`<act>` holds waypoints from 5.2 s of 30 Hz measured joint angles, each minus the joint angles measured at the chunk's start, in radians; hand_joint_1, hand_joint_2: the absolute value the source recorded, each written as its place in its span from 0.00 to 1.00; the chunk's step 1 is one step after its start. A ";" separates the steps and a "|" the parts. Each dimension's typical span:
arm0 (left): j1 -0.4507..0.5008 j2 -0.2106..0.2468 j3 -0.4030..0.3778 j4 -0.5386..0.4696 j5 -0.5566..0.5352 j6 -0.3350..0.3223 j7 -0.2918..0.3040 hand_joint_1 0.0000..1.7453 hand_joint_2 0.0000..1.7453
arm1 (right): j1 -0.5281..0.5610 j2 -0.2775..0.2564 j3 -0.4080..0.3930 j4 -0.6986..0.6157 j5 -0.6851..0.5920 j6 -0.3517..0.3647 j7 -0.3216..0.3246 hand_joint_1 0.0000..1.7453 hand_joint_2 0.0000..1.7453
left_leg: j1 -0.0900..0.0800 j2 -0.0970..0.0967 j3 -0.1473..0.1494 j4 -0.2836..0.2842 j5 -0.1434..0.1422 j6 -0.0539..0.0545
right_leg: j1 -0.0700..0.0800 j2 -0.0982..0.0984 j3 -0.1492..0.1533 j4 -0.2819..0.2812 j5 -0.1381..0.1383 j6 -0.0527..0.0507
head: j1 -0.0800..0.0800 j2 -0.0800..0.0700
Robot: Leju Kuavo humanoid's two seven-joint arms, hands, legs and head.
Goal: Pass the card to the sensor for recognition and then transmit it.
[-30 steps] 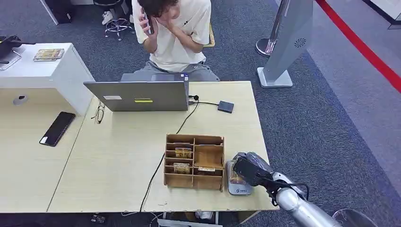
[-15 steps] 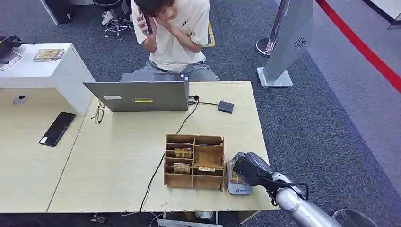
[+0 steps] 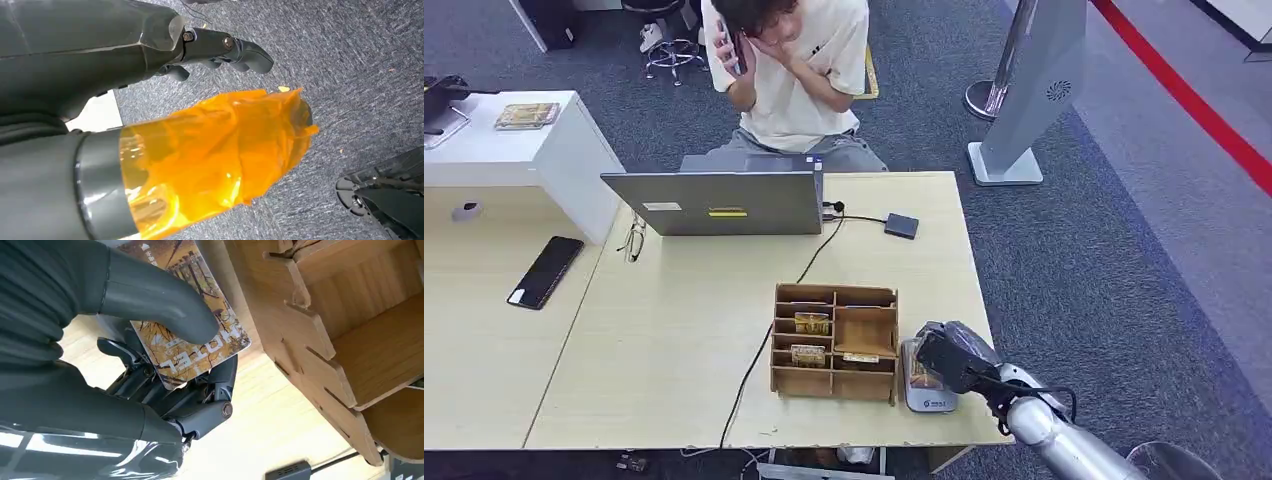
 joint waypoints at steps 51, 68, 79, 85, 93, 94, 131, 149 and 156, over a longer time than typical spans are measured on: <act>0.000 0.000 0.000 0.000 -0.007 0.000 0.002 0.00 0.00 | -0.014 0.002 0.003 0.017 -0.003 0.000 -0.001 1.00 1.00 | 0.000 0.000 0.000 0.000 0.000 0.000 | 0.000 0.000 0.000 0.000 0.000 0.000 | 0.000 0.000; 0.000 0.000 0.000 0.000 -0.001 0.002 0.002 0.00 0.00 | -0.016 0.002 0.006 0.019 -0.003 -0.001 -0.005 1.00 1.00 | 0.000 0.000 0.000 0.000 0.000 0.000 | 0.000 0.000 0.000 0.000 0.000 0.000 | 0.000 0.000; 0.000 0.000 0.000 0.000 0.000 0.002 0.002 0.00 0.00 | -0.017 0.002 0.010 0.021 -0.003 -0.004 -0.009 1.00 1.00 | 0.000 0.000 0.000 0.000 0.000 0.000 | 0.000 0.000 0.000 0.000 0.000 0.000 | 0.000 0.000; 0.000 0.000 0.000 0.000 0.000 0.002 0.002 0.00 0.00 | -0.019 0.002 0.011 0.024 -0.006 -0.005 -0.011 1.00 1.00 | 0.000 0.000 0.000 0.000 0.000 0.000 | 0.000 0.000 0.000 0.000 0.000 0.000 | 0.000 0.000; 0.000 0.000 0.000 0.000 0.000 0.003 0.001 0.00 0.00 | -0.023 0.002 0.016 0.028 -0.015 -0.006 -0.014 1.00 1.00 | 0.000 0.000 0.000 0.000 0.000 0.000 | 0.000 0.000 0.000 0.000 0.000 0.000 | 0.000 0.000; 0.000 0.000 0.000 0.000 0.000 0.003 0.002 0.00 0.00 | -0.023 0.002 0.016 0.028 -0.014 -0.006 -0.014 1.00 1.00 | 0.000 0.000 0.000 0.000 0.000 0.000 | 0.000 0.000 0.000 0.000 0.000 0.000 | 0.000 0.000; 0.000 0.000 0.000 0.000 0.000 0.003 -0.001 0.00 0.00 | -0.029 0.002 0.019 0.034 -0.014 -0.007 -0.016 1.00 1.00 | 0.000 0.000 0.000 0.000 0.000 0.000 | 0.000 0.000 0.000 0.000 0.000 0.000 | 0.000 0.000; 0.002 0.000 0.000 0.000 0.002 0.008 -0.005 0.00 0.00 | -0.042 0.021 0.015 0.036 -0.015 -0.095 -0.089 1.00 1.00 | 0.000 0.000 0.000 0.000 0.000 0.000 | 0.000 0.000 0.000 0.000 0.000 0.000 | 0.000 0.000; 0.004 0.000 0.000 0.000 0.005 0.017 -0.014 0.00 0.00 | -0.074 0.057 -0.022 0.002 -0.017 -0.184 -0.181 1.00 1.00 | 0.000 0.000 0.000 0.000 0.000 0.000 | 0.000 0.000 0.000 0.000 0.000 0.000 | 0.000 0.000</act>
